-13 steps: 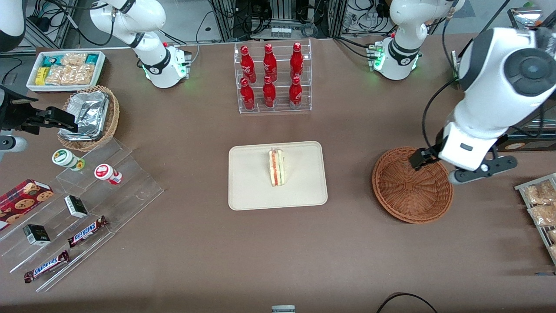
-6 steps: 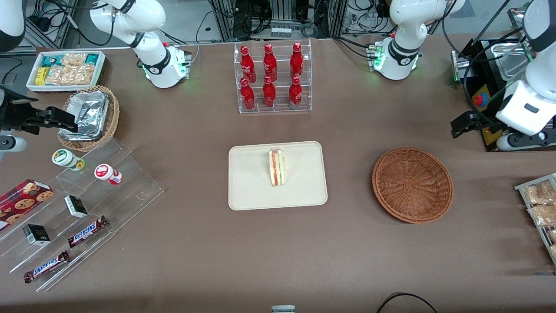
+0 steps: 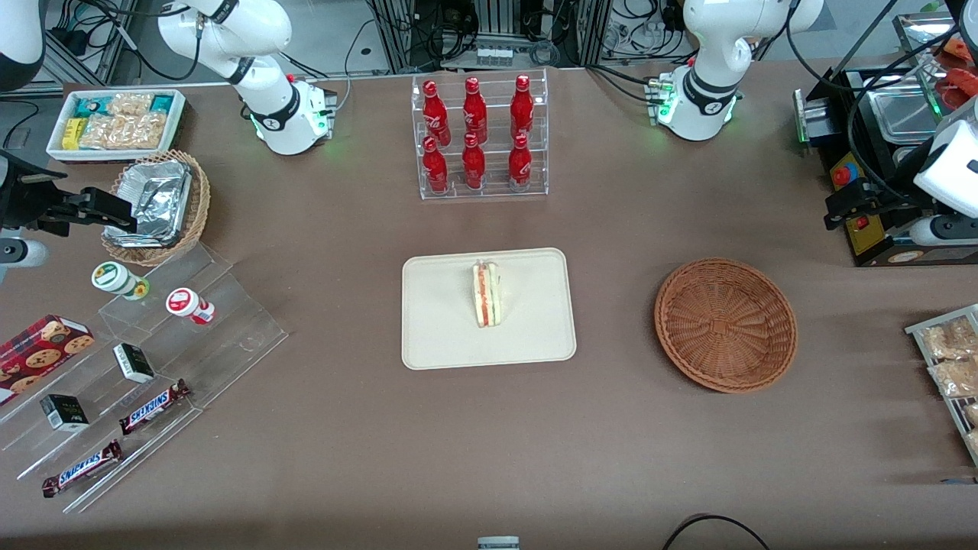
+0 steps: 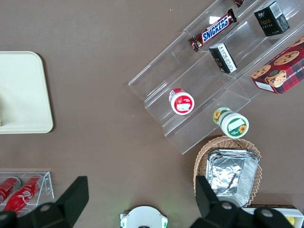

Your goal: Place sandwich from basket to tray

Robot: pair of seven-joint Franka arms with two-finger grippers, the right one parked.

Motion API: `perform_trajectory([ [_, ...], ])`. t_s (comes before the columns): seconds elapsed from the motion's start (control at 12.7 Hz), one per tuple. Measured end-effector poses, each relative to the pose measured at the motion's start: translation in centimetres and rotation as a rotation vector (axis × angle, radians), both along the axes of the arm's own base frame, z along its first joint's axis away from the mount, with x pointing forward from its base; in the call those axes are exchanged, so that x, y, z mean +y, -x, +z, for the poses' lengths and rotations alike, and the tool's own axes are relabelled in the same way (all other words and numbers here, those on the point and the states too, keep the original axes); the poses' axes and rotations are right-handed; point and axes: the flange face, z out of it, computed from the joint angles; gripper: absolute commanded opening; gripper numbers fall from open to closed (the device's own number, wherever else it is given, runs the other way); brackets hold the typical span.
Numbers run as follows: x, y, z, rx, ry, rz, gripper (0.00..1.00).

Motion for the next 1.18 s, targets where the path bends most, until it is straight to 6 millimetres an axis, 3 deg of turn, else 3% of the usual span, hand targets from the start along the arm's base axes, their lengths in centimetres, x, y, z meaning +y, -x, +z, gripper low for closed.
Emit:
perform_trajectory([
  [0.24,-3.1,-2.3,0.4,-0.004,-0.002,-0.046,1.0],
  [0.39,-3.7,-3.0,0.4,0.002,-0.002,-0.063,1.0],
  [0.87,-2.1,0.0,2.0,-0.01,0.0,-0.068,1.0],
  [1.18,-1.0,0.1,1.8,-0.005,0.0,-0.05,1.0],
])
